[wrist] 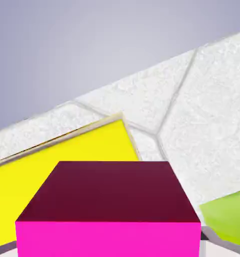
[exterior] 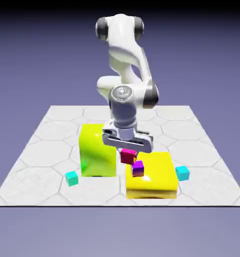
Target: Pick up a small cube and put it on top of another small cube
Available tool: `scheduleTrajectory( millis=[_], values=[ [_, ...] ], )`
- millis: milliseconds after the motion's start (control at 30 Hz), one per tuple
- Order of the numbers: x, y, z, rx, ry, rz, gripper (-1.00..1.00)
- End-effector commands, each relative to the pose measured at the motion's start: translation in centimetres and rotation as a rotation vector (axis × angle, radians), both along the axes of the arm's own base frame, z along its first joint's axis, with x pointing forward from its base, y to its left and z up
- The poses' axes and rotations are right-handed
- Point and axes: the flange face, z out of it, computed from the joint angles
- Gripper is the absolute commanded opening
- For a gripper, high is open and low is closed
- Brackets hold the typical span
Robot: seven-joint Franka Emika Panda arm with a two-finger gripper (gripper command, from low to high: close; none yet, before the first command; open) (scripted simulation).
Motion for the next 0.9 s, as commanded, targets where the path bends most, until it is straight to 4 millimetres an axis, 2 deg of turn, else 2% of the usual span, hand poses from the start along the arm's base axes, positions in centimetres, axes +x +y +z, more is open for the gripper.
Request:
scheduleTrajectory(
  millis=[0, 100, 200, 300, 400, 500, 633, 767, 800, 833, 867],
  values=[
    [0.3, -2.1, 0.0, -0.003, 0.0, -0.042, -1.0],
    [0.3, -2.1, 0.0, -0.003, 0.0, -0.042, -1.0],
    [-0.3, 1.7, 0.0, -0.002, 0.0, 0.036, -1.0],
    [-0.6, 2.9, 0.0, -0.001, 0.0, 0.06, -1.0],
    [-0.3, 1.6, 0.0, -0.002, 0.0, 0.033, -1.0],
    [0.3, -2.1, 0.0, -0.003, 0.0, -0.042, -1.0],
    [0.3, -2.1, 0.0, -0.003, 0.0, -0.042, -1.0],
    [-0.6, -1.9, -6.5, -0.003, 0.0, -0.042, -1.0],
    [-0.7, -1.9, -6.9, -0.003, 0.0, -0.042, -1.0],
    [-0.7, -1.9, -6.9, -0.003, 0.0, -0.042, 1.0],
    [-0.7, -1.9, -6.9, -0.003, 0.0, -0.042, 1.0]
  ],
)
